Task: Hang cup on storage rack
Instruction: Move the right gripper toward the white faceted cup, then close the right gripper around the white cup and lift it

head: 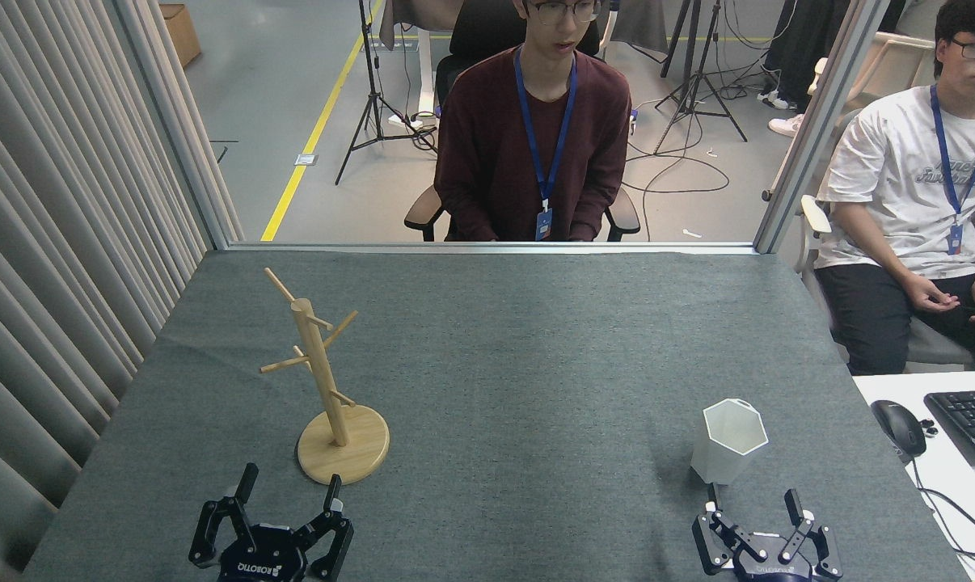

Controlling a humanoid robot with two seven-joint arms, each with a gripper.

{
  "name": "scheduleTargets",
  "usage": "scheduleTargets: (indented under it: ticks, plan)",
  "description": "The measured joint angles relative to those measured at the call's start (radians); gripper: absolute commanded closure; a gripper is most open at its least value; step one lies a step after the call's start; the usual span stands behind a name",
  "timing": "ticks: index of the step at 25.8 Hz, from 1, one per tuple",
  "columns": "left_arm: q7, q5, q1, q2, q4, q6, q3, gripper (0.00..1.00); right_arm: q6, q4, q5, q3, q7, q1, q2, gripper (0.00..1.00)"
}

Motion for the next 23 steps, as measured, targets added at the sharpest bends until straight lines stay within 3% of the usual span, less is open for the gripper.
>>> scheduleTargets:
  ticks: [11, 23]
  plan:
    - [-0.002, 0.000, 0.006, 0.001, 0.002, 0.003, 0.003, 0.01, -0.006, 0.164, 0.001, 0.034, 0.006, -0.150, -0.017, 0.01]
    - [-0.002, 0.000, 0.007, 0.002, 0.002, 0.003, 0.006, 0.01, -0.010, 0.270, 0.001, 0.036, 0.000, -0.243, -0.016, 0.01]
